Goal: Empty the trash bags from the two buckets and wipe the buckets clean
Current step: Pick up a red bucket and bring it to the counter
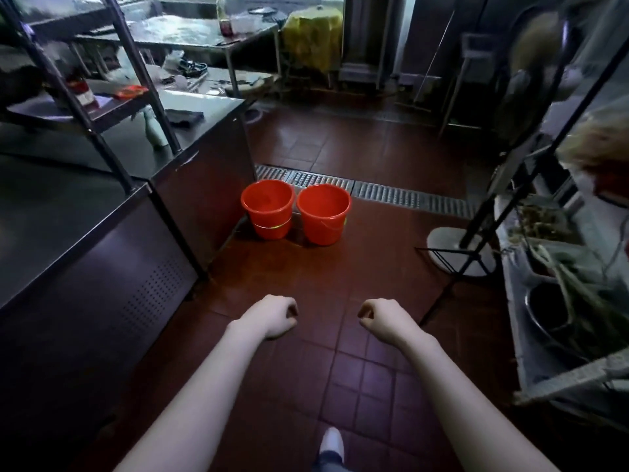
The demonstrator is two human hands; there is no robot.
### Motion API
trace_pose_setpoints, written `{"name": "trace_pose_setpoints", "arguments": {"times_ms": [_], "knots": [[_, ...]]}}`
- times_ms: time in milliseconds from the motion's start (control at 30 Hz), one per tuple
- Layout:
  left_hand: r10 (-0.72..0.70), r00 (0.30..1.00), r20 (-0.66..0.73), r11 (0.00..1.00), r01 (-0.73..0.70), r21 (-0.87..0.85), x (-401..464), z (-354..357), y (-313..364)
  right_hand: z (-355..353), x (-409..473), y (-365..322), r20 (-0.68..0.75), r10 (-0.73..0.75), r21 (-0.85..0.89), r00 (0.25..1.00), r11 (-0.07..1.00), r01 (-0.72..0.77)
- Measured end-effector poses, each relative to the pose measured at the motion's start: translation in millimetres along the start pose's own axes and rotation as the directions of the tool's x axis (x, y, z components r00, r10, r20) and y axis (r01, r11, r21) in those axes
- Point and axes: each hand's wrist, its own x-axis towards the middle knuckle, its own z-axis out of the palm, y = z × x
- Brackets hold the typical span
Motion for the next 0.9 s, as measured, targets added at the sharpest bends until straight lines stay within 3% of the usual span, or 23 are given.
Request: {"name": "trace_pose_setpoints", "arguments": {"times_ms": [133, 367, 600, 900], "knots": [[0.002, 0.998, -0.061, 0.999, -0.005, -0.047, 73, -53, -5, -40, 92, -15, 0.016, 0.005, 0.007, 1.000, 1.000, -0.005], [-0.073, 0.996, 0.058, 0.996, 0.076, -0.052, 220, -109, -58, -82, 261, -45, 0.110, -0.054, -0.006, 0.993, 0.998, 0.055], [-0.107, 0.989, 0.103, 0.994, 0.110, -0.026, 400, -190, -109, -147, 440, -69, 0.099, -0.037, 0.019, 0.994, 0.999, 0.035], [-0.005, 0.990, 0.143, 0.989, 0.026, -0.147, 605, -270, -65, -233, 606, -20, 0.081, 0.133, 0.073, 0.988, 0.988, -0.139]]}}
